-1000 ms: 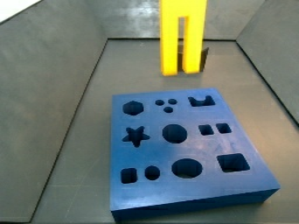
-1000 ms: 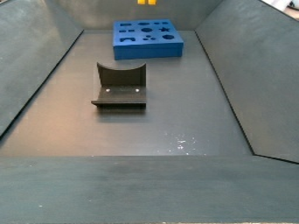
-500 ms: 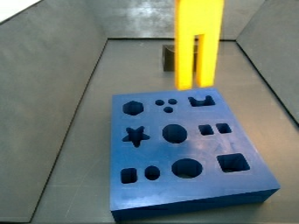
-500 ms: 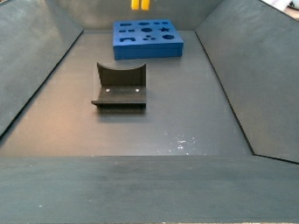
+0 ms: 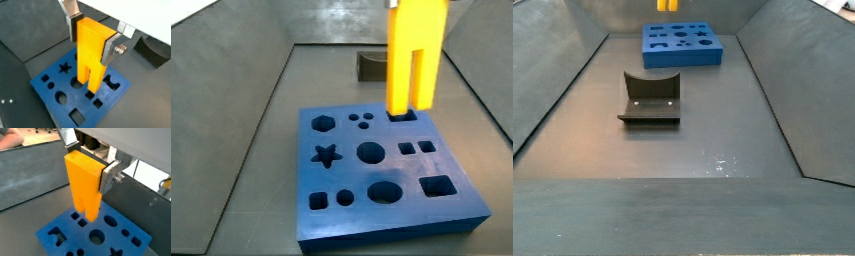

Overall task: Pick up the double-square object. Move up. Move to above the board. Insert the double-square object.
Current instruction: Insert the double-square object.

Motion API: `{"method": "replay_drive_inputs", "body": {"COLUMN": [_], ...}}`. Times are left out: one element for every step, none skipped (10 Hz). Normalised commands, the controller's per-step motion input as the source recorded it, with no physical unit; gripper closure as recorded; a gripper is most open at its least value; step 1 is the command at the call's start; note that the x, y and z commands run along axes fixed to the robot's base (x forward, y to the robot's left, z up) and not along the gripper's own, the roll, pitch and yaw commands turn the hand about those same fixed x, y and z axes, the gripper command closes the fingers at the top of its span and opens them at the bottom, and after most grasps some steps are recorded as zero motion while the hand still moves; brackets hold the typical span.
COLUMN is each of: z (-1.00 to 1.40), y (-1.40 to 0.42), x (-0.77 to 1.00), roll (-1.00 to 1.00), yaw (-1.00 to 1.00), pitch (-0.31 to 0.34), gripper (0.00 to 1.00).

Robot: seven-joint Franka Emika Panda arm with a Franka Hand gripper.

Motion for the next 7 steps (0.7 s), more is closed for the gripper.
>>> {"method": "replay_drive_inputs", "body": {"z": [0.00, -0.01, -0.14, -0.16, -0.17, -0.18, -0.19], "y": [-0.16, -0.19, -0.19, -0.20, -0.21, -0.20, -0.15], "x": [0.82, 0.81, 0.75, 0.74, 0.73, 0.68, 0.66], "roll": [0.18, 0.36, 0.37, 0.38, 0.38, 0.38, 0.36], "yaw": [0.32, 0.08, 0.01, 0.00, 0.00, 0.00, -0.01], "pitch": [0.000, 0.210, 0.314, 0.323, 0.323, 0.330, 0.283], "gripper": [1.00, 1.00, 1.00, 1.00, 1.00, 1.00, 1.00]}}
